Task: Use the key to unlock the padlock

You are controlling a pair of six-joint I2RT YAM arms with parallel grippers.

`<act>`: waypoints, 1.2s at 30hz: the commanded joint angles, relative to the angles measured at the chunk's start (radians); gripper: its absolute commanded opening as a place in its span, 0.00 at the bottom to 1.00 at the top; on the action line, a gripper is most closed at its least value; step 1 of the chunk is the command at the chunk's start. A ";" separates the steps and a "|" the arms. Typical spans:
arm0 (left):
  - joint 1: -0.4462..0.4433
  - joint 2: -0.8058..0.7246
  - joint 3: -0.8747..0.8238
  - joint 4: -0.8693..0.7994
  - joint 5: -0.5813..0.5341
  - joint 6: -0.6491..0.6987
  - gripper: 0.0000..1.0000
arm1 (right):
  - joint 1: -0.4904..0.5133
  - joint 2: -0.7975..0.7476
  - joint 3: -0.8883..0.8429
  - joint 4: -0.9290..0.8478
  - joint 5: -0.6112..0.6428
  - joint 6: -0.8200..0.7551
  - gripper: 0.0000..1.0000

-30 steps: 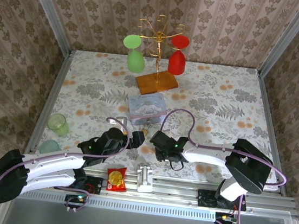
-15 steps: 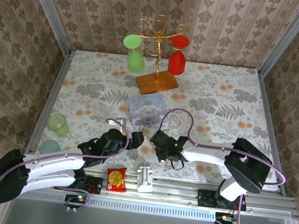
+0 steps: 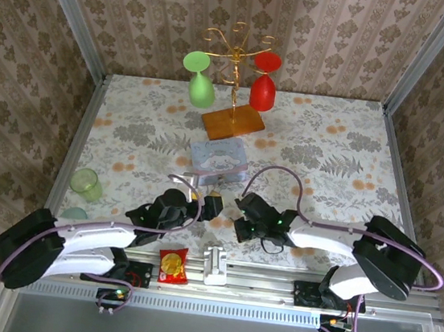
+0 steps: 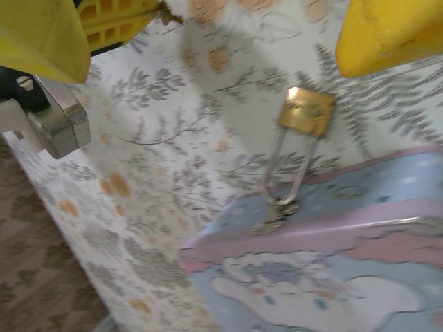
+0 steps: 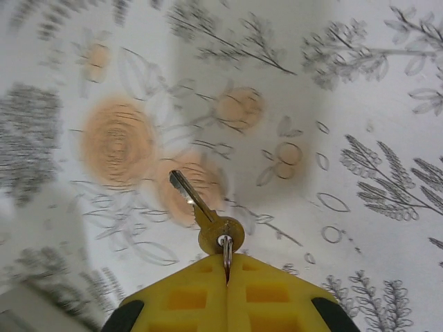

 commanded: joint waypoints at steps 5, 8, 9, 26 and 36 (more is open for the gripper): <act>-0.043 0.090 0.008 0.297 0.083 0.025 0.82 | -0.059 -0.194 -0.096 0.195 -0.164 0.008 0.00; -0.055 0.081 0.033 0.288 0.086 0.032 0.77 | -0.082 -0.245 -0.119 0.235 -0.197 0.061 0.00; -0.055 0.077 0.043 0.266 0.089 0.031 0.74 | -0.081 -0.257 -0.117 0.233 -0.204 0.064 0.00; -0.014 0.049 0.076 0.210 0.166 -0.040 0.60 | -0.089 -0.324 -0.094 0.227 -0.227 0.077 0.00; -0.003 0.127 0.143 0.141 0.239 -0.077 0.38 | -0.087 -0.297 -0.086 0.227 -0.217 0.073 0.00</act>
